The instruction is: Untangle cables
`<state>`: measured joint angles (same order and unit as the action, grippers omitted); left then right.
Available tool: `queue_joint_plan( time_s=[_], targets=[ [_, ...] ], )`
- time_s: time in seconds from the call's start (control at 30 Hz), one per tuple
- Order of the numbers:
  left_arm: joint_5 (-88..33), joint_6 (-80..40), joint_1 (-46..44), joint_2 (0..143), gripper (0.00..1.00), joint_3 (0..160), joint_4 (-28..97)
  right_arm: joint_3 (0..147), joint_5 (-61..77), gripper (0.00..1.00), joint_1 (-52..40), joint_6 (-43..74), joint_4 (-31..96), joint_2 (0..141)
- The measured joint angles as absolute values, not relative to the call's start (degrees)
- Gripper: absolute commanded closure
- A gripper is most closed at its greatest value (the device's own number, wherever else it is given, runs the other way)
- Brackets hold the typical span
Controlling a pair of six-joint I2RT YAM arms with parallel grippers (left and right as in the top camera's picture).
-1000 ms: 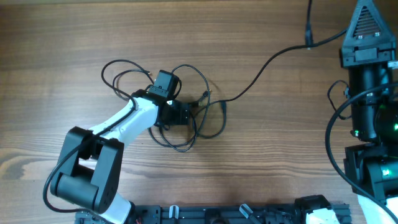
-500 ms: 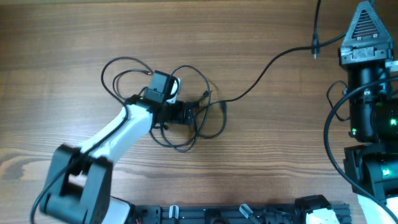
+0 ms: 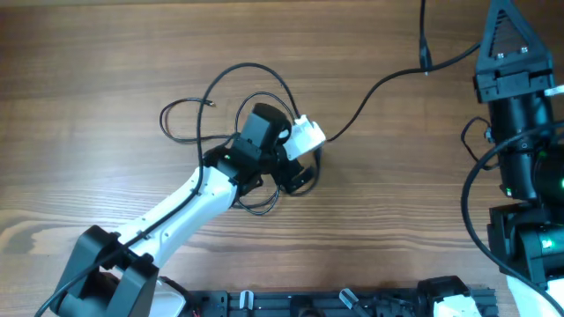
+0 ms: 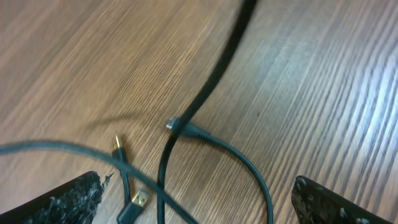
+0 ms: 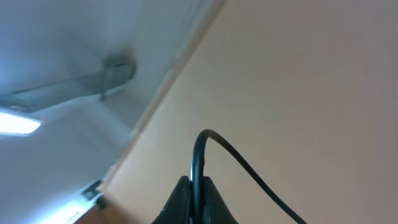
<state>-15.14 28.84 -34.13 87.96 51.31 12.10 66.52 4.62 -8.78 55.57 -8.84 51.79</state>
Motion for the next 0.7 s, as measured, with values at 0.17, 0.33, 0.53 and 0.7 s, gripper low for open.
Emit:
queue_joint_plan(
  time_s=[0.17,0.33,0.53,0.7],
  targets=[
    [-15.14,32.36,-34.46,88.03,0.0,51.31,11.49,66.52,8.84,0.96,-8.78,59.55,-12.67,51.79],
    [-15.11,32.97,-34.46,90.24,0.03,51.31,12.12,66.63,10.61,0.96,-8.8,62.15,-12.91,51.79],
    [-15.07,33.76,-34.46,94.76,0.37,51.31,17.23,69.01,9.65,0.96,-8.78,63.48,-13.87,51.79],
    [-14.9,33.8,-34.46,95.2,0.96,51.31,20.69,69.76,6.17,0.96,-8.8,63.88,-13.93,51.79]
  ],
)
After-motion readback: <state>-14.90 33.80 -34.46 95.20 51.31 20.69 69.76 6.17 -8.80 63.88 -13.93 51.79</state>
